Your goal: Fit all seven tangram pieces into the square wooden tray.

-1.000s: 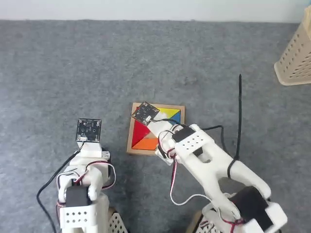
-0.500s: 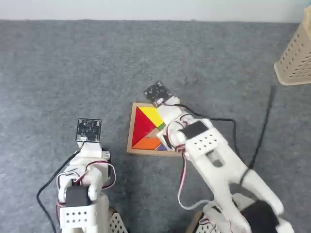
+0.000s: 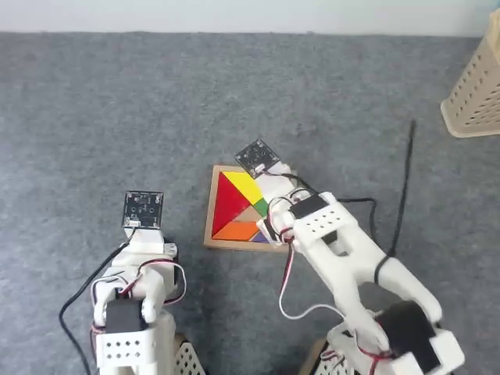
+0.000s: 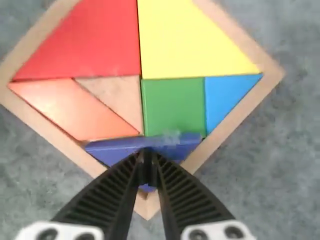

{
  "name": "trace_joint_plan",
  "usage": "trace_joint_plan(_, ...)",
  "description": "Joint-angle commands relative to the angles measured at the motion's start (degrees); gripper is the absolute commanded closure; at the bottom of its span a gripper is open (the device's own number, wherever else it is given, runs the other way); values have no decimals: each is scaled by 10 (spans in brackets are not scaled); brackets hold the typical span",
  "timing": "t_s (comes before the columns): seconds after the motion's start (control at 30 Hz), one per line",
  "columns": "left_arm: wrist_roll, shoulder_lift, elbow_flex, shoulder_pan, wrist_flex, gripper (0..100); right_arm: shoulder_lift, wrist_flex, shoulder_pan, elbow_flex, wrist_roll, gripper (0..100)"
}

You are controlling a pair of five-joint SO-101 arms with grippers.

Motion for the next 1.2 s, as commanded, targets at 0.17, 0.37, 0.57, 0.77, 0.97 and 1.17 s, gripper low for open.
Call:
trace_joint_plan(0.17, 5, -10, -7, -2, 3, 988, 22, -13, 7, -21, -4, 979)
trace_joint_plan(0.37, 5, -10, -7, -2, 3, 988, -44, -9, 7, -25, -12, 979)
trace_joint_plan(0.57, 5, -10, -7, -2, 3, 988, -121, 23, 7, -22, -23, 979)
trace_joint_plan(0.77, 5, -10, -7, -2, 3, 988, -87, 9, 5, -23, -23, 978)
trace_joint_plan(0.97, 5, -10, -7, -2, 3, 988, -63, 17, 28, -23, -22, 991)
trace_joint_plan(1.17, 5, -10, -7, -2, 3, 988, -176, 45, 73, 33, -24, 991)
